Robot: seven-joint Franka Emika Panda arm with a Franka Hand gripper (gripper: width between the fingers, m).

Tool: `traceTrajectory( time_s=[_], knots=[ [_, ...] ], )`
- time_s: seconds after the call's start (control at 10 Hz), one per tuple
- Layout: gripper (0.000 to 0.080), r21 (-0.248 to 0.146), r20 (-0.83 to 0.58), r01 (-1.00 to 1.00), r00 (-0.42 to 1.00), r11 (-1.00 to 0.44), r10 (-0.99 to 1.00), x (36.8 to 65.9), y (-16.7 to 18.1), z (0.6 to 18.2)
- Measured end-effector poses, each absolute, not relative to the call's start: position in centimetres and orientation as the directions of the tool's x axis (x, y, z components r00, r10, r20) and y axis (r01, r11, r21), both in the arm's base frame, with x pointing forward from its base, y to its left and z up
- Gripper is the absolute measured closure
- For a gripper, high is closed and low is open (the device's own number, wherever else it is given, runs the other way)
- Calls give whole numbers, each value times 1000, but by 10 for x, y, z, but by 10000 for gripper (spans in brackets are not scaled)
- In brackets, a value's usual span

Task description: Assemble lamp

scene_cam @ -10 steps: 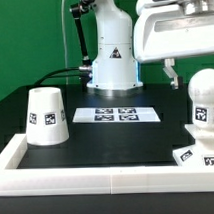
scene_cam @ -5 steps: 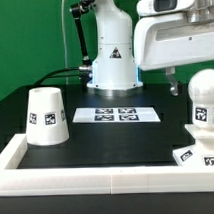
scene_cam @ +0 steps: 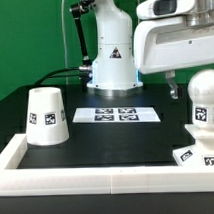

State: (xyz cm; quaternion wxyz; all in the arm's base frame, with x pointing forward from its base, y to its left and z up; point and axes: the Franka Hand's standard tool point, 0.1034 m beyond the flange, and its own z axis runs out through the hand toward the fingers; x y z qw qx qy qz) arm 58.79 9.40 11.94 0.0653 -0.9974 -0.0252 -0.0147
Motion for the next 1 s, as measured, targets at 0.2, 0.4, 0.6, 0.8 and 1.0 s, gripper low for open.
traceTrajectory(
  time_s=[0.2,0.4,0.6,0.8,1.0],
  knots=[
    [223,-130,31,41,999,-991,37,588,94,119],
    [223,-134,16,-70,997,-989,-73,588,94,119],
    [223,-135,-1,-194,981,-972,-196,588,95,119],
    [222,-129,-37,-444,896,-887,-443,586,97,119],
    [222,-124,-77,-644,765,-755,-640,585,99,118]
  ],
)
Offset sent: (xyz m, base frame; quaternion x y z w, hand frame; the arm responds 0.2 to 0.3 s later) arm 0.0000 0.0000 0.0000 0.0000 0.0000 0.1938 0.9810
